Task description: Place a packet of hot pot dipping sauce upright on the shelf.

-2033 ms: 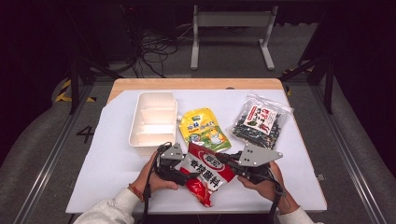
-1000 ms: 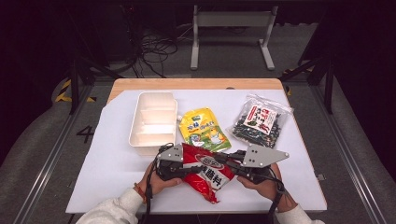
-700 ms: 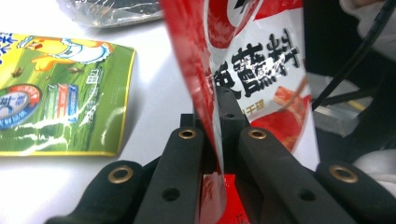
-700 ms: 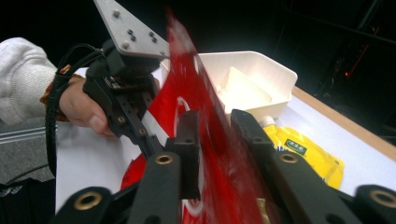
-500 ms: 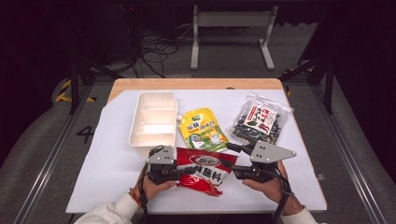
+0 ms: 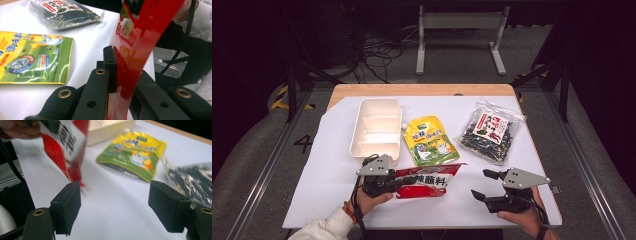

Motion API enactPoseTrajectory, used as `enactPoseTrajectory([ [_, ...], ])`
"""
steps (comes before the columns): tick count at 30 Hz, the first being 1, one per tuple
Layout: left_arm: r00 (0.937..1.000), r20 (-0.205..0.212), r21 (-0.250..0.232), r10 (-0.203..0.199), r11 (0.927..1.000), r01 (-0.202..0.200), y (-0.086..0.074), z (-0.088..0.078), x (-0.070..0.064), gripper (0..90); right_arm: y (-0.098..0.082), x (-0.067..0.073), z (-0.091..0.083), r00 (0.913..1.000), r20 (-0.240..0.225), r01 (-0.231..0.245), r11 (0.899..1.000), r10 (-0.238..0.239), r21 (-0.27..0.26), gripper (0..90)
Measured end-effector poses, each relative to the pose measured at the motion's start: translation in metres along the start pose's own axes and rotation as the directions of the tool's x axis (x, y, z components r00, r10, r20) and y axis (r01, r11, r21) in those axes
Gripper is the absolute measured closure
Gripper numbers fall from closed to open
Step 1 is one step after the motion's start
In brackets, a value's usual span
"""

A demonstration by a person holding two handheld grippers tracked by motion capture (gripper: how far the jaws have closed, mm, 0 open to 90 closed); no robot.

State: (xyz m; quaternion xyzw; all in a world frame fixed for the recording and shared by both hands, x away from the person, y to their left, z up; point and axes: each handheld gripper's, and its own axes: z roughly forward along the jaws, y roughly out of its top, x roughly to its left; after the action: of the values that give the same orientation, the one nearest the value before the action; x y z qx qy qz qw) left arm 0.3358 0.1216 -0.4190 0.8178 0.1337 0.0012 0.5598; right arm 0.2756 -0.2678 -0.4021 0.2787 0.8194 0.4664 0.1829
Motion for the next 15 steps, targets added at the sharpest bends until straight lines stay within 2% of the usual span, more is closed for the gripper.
enactPoseTrajectory([
  [6,0.9997,-0.022,-0.021,0.007,0.9998,-0.008,0.004,-0.009,0.0,90.0,-0.014,-0.001,-0.006,0.998,0.061,0.016,1.0,-0.017,0.02,23.8],
  [9,0.9983,-0.054,-0.041,0.02,0.9989,-0.023,0.008,-0.018,0.0,90.0,-0.019,-0.001,-0.004,0.9969,0.074,0.021,0.999,-0.024,0.041,23.2],
  [13,0.9929,-0.11,-0.078,0.045,0.9955,-0.054,0.019,-0.037,0.003,90.0,-0.023,-0.003,0.003,0.995,0.09,0.038,0.997,-0.043,0.061,22.5],
  [15,0.9883,-0.141,-0.089,0.059,0.9934,-0.072,0.027,-0.046,0.006,90.0,-0.027,-0.004,0.005,0.9951,0.095,0.021,0.998,-0.027,0.063,22.4],
])
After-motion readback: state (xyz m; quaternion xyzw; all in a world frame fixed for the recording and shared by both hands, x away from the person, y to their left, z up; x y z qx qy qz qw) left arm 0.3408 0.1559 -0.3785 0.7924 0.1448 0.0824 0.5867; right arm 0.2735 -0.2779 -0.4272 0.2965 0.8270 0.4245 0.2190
